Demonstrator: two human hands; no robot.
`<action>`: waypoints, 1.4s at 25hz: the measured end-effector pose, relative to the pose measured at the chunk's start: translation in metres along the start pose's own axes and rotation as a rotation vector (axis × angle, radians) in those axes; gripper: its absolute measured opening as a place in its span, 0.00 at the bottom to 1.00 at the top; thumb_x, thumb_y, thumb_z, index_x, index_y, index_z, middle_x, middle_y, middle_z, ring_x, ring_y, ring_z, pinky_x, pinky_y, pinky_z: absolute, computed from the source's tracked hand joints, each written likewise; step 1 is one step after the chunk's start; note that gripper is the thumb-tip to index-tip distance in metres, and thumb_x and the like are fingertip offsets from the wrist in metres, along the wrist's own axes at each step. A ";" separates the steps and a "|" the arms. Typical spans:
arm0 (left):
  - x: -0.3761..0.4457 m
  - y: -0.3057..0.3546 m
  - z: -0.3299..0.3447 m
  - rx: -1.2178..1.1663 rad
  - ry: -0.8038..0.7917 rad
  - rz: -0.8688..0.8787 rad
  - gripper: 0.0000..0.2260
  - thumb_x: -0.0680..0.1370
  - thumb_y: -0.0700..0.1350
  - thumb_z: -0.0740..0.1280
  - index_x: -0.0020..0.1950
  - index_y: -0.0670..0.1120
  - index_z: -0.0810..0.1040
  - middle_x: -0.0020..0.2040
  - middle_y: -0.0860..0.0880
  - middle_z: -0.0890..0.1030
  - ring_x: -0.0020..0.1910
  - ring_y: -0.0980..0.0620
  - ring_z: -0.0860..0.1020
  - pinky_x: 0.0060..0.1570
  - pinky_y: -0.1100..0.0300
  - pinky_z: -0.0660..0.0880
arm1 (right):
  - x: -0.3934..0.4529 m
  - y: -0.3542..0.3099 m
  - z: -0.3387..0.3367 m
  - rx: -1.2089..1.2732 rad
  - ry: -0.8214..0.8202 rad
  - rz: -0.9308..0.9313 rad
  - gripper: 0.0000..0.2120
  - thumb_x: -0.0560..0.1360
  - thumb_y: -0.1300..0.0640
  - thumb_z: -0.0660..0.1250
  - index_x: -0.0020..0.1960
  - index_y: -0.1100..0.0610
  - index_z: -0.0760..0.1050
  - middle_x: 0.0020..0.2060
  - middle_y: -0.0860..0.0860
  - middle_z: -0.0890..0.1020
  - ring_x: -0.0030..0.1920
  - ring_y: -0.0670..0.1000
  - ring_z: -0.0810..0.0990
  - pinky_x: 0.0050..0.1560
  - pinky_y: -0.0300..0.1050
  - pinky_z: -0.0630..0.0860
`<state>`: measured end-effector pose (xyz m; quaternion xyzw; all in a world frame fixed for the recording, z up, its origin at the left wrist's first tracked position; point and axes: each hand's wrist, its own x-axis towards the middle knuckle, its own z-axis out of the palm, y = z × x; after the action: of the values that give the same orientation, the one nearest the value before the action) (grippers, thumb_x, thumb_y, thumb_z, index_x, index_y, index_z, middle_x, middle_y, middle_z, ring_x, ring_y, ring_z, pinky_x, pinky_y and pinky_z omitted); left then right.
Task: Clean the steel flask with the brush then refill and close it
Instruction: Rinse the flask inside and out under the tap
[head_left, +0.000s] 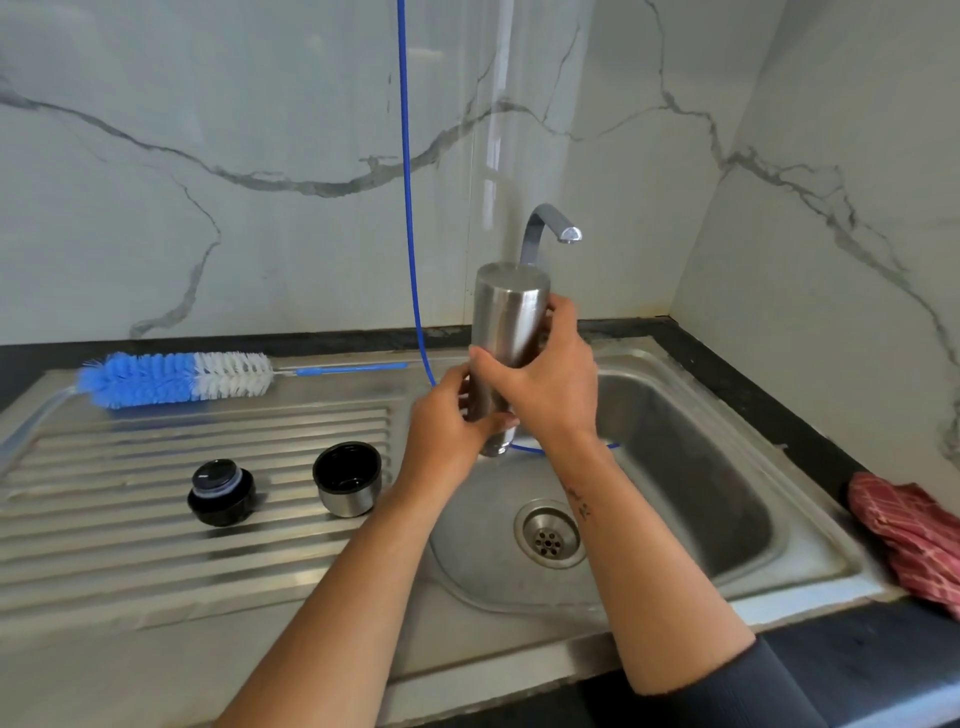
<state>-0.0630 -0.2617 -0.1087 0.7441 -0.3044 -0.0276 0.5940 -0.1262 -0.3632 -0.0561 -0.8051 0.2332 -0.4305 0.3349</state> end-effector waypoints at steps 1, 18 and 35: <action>0.001 0.000 0.000 -0.007 0.014 0.018 0.25 0.69 0.45 0.82 0.64 0.49 0.79 0.49 0.59 0.82 0.47 0.64 0.80 0.43 0.77 0.73 | 0.001 0.001 0.000 0.009 0.027 0.002 0.38 0.64 0.41 0.79 0.67 0.47 0.66 0.45 0.38 0.79 0.46 0.43 0.82 0.47 0.47 0.82; -0.002 -0.008 0.017 0.008 -0.039 -0.062 0.24 0.72 0.45 0.79 0.66 0.46 0.77 0.52 0.54 0.81 0.54 0.51 0.81 0.54 0.59 0.78 | -0.001 0.009 0.004 -0.053 -0.014 0.067 0.36 0.63 0.42 0.76 0.66 0.47 0.65 0.45 0.40 0.79 0.44 0.45 0.82 0.48 0.52 0.83; -0.125 0.051 -0.143 0.297 0.072 0.045 0.28 0.64 0.66 0.79 0.57 0.55 0.76 0.48 0.59 0.83 0.44 0.63 0.82 0.46 0.59 0.82 | -0.090 -0.130 -0.026 0.200 -0.319 -0.076 0.34 0.64 0.44 0.82 0.64 0.47 0.69 0.51 0.41 0.81 0.50 0.40 0.81 0.49 0.42 0.79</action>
<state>-0.1284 -0.0823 -0.0605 0.8172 -0.3004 0.0577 0.4885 -0.1839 -0.2256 0.0021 -0.8338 0.1028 -0.3309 0.4297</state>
